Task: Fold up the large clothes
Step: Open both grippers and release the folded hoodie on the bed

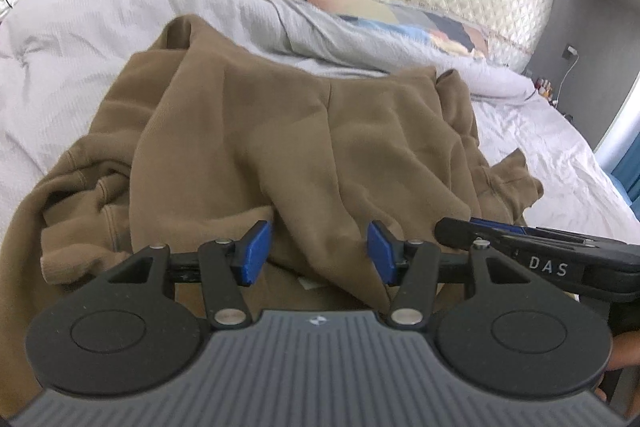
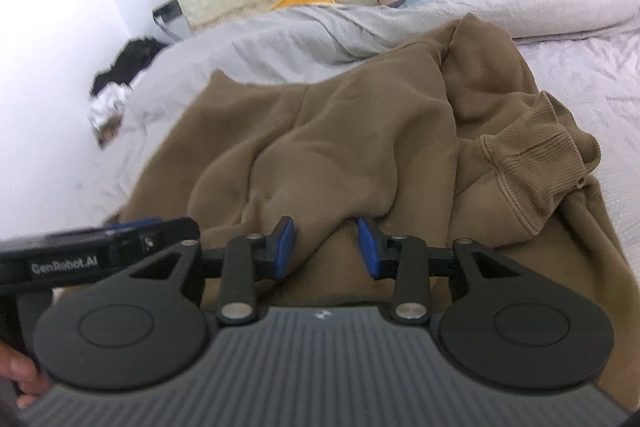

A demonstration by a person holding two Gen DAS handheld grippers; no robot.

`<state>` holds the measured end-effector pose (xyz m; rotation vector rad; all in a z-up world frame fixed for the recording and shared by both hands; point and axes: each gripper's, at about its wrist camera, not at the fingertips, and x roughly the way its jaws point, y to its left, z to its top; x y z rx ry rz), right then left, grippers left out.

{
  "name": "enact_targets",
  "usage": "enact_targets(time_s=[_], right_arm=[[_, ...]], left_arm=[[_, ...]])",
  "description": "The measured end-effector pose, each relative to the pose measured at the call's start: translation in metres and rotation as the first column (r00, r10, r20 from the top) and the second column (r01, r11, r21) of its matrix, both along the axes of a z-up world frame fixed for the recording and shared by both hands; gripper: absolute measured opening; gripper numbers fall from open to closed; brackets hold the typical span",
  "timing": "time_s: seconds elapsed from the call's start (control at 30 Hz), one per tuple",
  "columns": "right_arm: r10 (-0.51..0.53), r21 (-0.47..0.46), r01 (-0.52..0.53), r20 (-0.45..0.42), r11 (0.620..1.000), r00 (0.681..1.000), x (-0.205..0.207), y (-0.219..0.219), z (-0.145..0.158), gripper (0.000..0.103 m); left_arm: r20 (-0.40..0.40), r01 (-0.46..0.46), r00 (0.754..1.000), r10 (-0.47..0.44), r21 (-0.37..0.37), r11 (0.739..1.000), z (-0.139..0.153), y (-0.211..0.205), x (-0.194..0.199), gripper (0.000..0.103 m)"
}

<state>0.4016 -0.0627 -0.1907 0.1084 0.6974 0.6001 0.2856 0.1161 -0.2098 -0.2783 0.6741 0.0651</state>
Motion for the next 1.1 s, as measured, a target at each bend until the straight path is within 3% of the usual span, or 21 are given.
enact_targets(time_s=[0.23,0.57,0.8,0.93,1.1], right_arm=[[-0.005,-0.063,0.003,-0.031,0.998,0.999,0.006,0.006,-0.019,0.039],[-0.010,-0.049,0.006,-0.083,0.999,0.997,0.018,0.005,-0.033,0.039],[0.000,-0.021,-0.001,-0.038,1.000,0.999,0.010,-0.002,-0.035,0.040],[-0.001,0.033,0.002,-0.037,0.999,0.999,0.007,-0.012,-0.028,0.040],[-0.011,-0.007,0.011,0.003,1.000,1.000,0.005,-0.002,-0.010,0.041]], left_arm=[[-0.081,0.011,0.997,-0.012,-0.010,1.000,-0.020,-0.007,0.015,0.062],[-0.103,0.001,0.995,-0.004,-0.029,1.000,-0.029,-0.006,0.026,0.066],[-0.092,-0.007,0.996,0.005,-0.019,1.000,-0.021,-0.009,0.024,0.066],[-0.065,-0.017,0.998,0.013,-0.057,0.998,-0.012,-0.002,0.013,0.067],[-0.015,-0.002,1.000,0.000,-0.132,0.991,-0.007,0.013,-0.003,0.067]])
